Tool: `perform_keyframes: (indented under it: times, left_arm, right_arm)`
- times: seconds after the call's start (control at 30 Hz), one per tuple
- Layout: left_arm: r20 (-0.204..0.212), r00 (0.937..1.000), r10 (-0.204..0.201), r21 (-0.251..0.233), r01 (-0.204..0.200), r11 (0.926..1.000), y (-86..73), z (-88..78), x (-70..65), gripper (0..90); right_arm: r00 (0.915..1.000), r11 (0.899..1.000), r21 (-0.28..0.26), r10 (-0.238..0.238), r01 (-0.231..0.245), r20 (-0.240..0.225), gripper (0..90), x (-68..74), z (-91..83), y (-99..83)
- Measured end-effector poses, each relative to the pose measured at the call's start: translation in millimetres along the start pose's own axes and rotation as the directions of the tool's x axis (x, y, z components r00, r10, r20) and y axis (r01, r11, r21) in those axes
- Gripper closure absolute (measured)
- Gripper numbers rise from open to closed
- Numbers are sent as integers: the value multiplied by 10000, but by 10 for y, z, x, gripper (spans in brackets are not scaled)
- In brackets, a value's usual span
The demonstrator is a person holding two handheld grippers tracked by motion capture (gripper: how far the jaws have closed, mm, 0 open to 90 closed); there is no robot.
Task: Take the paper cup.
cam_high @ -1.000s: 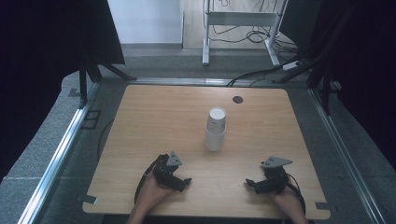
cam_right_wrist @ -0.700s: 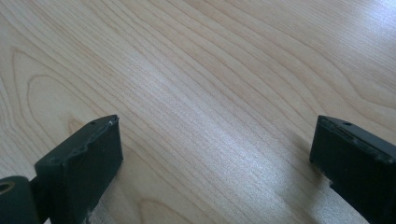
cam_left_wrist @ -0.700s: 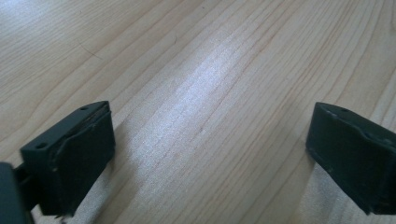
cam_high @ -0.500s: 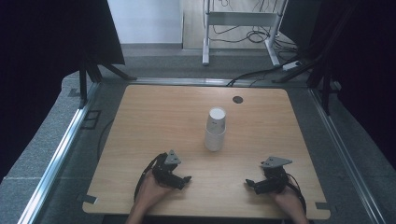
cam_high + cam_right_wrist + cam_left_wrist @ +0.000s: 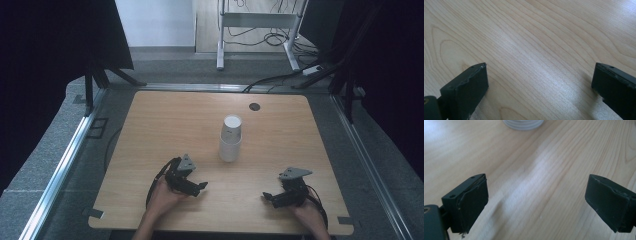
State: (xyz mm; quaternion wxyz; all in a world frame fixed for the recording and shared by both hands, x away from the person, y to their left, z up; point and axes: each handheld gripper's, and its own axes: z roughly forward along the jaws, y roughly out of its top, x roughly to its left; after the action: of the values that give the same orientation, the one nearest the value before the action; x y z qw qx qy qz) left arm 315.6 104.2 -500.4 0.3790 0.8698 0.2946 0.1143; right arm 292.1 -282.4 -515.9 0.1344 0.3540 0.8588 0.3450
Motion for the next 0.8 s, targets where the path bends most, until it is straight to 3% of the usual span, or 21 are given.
perform_keyframes:
  times: [0.63,0.8]
  left_arm:
    - [282,9986,444,-673,-424,9968,365,105,122,58]
    - [315,9981,531,-774,-505,9957,437,140,157,61]
  right_arm:
    - [9966,9976,-191,-673,665,-475,0,-2,-112,237]
    - [9913,9935,-194,-1133,1122,-670,0,-21,-165,367]
